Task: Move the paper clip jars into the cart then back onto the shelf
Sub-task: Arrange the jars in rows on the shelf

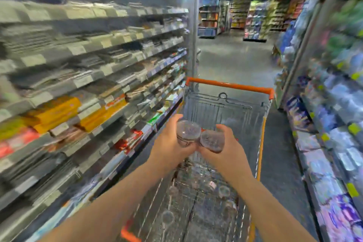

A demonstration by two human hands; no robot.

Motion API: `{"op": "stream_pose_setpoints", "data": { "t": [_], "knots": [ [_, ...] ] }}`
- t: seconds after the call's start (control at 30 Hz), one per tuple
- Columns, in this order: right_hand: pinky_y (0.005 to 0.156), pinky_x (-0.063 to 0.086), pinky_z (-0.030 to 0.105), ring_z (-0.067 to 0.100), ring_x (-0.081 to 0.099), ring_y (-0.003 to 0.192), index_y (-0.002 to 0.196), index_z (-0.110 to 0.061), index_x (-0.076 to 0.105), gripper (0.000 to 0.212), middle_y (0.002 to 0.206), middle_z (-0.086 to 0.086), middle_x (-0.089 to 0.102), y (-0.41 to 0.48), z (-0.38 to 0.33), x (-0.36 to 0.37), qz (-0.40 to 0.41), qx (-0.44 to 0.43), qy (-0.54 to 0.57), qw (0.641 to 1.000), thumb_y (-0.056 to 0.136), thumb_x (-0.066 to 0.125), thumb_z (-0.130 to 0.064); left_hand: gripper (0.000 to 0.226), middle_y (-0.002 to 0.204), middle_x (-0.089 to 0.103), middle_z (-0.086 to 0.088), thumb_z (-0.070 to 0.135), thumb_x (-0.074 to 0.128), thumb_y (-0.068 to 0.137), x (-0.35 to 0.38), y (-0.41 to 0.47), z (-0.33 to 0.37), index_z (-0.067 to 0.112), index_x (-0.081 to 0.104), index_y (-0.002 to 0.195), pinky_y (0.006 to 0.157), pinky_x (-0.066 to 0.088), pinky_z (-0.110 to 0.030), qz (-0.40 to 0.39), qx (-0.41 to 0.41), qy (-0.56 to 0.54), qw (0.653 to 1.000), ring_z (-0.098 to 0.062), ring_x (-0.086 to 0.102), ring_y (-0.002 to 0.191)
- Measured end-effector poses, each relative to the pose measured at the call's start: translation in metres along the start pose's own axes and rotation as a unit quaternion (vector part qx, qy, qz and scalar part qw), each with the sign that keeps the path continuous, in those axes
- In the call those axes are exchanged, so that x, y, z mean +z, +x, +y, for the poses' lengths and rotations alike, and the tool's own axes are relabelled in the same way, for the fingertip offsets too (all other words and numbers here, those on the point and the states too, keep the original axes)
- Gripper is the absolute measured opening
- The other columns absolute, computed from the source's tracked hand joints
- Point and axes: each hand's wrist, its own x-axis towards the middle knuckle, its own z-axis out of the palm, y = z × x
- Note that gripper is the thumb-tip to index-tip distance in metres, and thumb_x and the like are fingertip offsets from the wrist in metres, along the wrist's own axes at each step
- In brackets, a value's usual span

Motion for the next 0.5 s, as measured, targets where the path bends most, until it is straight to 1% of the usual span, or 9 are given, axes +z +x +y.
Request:
{"op": "stream_pose_setpoints", "data": {
  "t": [0.03,0.1,0.13,0.2,0.27,0.33,0.4,0.43,0.5],
  "knots": [
    [0.079,0.045,0.024,0.009,0.057,0.099,0.134,-0.031,0.035,0.075,0.115,-0.011,0.057,-0.001,-0.016,0.0,-0.003,-0.019,0.0,1.0,0.073,0.075,-0.046,0.08,0.113,0.06,0.008,0.051,0.071,0.061,-0.018,-0.003,0.006,0.028,0.037,0.13,0.081,0.048,-0.025,0.019,0.005,-0.004,1.0,-0.008,0.059,0.099],
    [0.077,0.052,0.027,0.007,0.063,0.09,0.128,-0.035,0.038,0.072,0.109,-0.012,0.061,0.0,-0.049,0.005,-0.004,-0.062,0.013,0.998,0.069,0.077,-0.048,0.07,0.103,0.062,0.013,0.048,0.068,0.062,-0.057,-0.008,0.013,0.033,0.039,0.124,0.073,0.045,-0.017,0.055,0.004,-0.008,0.998,-0.002,0.059,0.09],
    [0.074,0.052,0.023,0.003,0.063,0.086,0.123,-0.038,0.038,0.069,0.103,-0.016,0.061,0.001,-0.067,0.009,-0.007,-0.081,0.022,0.996,0.067,0.077,-0.048,0.067,0.102,0.06,0.015,0.043,0.071,0.066,-0.076,-0.011,0.014,0.033,0.038,0.124,0.071,0.043,-0.014,0.069,0.007,-0.001,0.998,-0.002,0.058,0.088],
    [0.067,0.046,0.01,-0.009,0.057,0.08,0.12,-0.042,0.035,0.067,0.094,-0.025,0.057,0.003,-0.105,0.021,-0.033,-0.109,0.029,0.993,0.068,0.076,-0.047,0.063,0.1,0.057,0.014,0.033,0.073,0.074,-0.115,-0.017,0.012,0.03,0.038,0.126,0.065,0.039,-0.007,0.096,0.026,0.022,0.995,0.002,0.056,0.084],
    [0.067,0.044,0.01,-0.011,0.056,0.085,0.124,-0.04,0.036,0.07,0.097,-0.026,0.057,0.003,-0.144,0.038,-0.06,-0.143,0.056,0.986,0.068,0.075,-0.048,0.058,0.094,0.055,0.019,0.03,0.071,0.077,-0.159,-0.026,0.006,0.031,0.038,0.125,0.061,0.038,-0.003,0.124,0.035,0.038,0.991,0.009,0.054,0.077],
    [0.07,0.045,0.011,-0.008,0.058,0.09,0.127,-0.039,0.036,0.075,0.101,-0.023,0.059,0.003,-0.182,0.063,-0.08,-0.174,0.072,0.979,0.063,0.071,-0.058,0.055,0.094,0.052,0.023,0.03,0.071,0.078,-0.205,-0.036,-0.003,0.034,0.037,0.121,0.063,0.038,-0.001,0.145,0.034,0.048,0.988,0.017,0.052,0.079],
    [0.071,0.044,0.01,-0.006,0.058,0.093,0.126,-0.04,0.037,0.077,0.103,-0.023,0.059,0.001,-0.222,0.094,-0.097,-0.203,0.08,0.971,0.06,0.067,-0.063,0.054,0.097,0.051,0.026,0.031,0.07,0.078,-0.255,-0.047,-0.014,0.038,0.035,0.118,0.068,0.039,0.0,0.161,0.028,0.063,0.985,0.018,0.051,0.084],
    [0.07,0.044,0.009,-0.007,0.057,0.093,0.125,-0.041,0.037,0.073,0.104,-0.023,0.058,0.0,-0.242,0.111,-0.106,-0.215,0.082,0.967,0.062,0.069,-0.061,0.053,0.099,0.051,0.025,0.033,0.07,0.078,-0.281,-0.053,-0.021,0.039,0.035,0.117,0.069,0.038,0.001,0.166,0.023,0.074,0.983,0.015,0.052,0.085],
    [0.068,0.042,0.006,-0.014,0.054,0.088,0.118,-0.046,0.037,0.062,0.102,-0.025,0.056,-0.002,-0.282,0.146,-0.12,-0.239,0.094,0.959,0.067,0.072,-0.053,0.053,0.101,0.053,0.021,0.035,0.069,0.077,-0.333,-0.065,-0.034,0.038,0.036,0.119,0.069,0.039,-0.001,0.175,0.011,0.099,0.979,0.01,0.053,0.084]
  ]
}}
